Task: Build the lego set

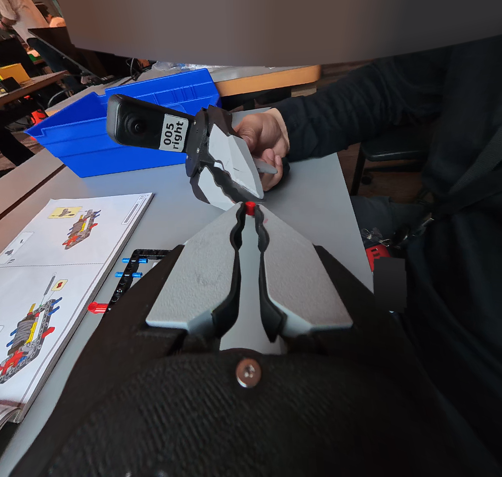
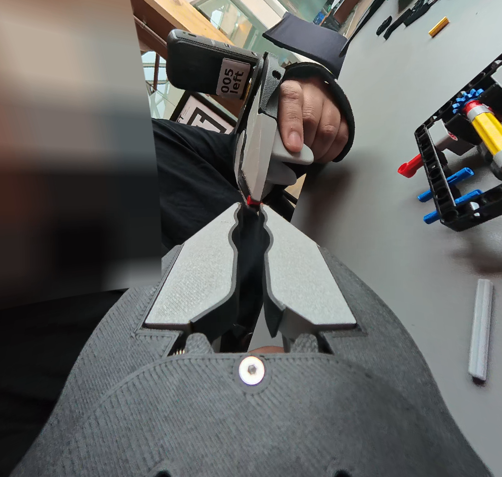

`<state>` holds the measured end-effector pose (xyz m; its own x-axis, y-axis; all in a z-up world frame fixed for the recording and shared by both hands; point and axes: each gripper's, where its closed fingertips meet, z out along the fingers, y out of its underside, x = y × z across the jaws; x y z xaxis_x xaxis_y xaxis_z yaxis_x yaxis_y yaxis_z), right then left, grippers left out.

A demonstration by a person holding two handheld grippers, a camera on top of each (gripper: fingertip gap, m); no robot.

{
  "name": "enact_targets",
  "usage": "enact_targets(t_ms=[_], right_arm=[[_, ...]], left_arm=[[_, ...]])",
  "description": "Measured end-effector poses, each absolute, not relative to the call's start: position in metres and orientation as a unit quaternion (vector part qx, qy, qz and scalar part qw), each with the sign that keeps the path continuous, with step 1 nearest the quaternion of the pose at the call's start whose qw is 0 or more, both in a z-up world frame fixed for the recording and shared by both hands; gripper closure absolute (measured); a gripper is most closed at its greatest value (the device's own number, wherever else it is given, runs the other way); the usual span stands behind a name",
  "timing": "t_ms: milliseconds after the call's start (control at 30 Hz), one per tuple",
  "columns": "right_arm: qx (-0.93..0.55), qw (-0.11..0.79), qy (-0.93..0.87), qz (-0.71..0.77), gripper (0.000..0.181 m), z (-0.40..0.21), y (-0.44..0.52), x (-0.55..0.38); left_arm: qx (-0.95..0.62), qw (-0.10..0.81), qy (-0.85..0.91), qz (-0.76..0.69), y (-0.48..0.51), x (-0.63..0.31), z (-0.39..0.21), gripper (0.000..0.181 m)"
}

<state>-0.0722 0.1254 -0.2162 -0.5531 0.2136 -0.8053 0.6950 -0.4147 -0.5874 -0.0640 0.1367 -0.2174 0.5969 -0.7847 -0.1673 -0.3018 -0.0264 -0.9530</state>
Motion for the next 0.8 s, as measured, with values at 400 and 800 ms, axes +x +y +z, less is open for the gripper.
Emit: enact_targets(t_ms=[400,800], right_arm=[[0.455,0.162,0.512,-0.711,0.176,-0.2206,0.1272,-0.0757],[0.451,0.17,0.506,-0.715,0.176,-0.2194,0.1269,-0.0748]], left_arm=[[-0.691,0.568,0.418,-0.158,0.1393,-0.0629,-0.2232,0.177],[-0.691,0.573,0.415,-0.147,0.1399,-0.064,-0.2215,0.171]])
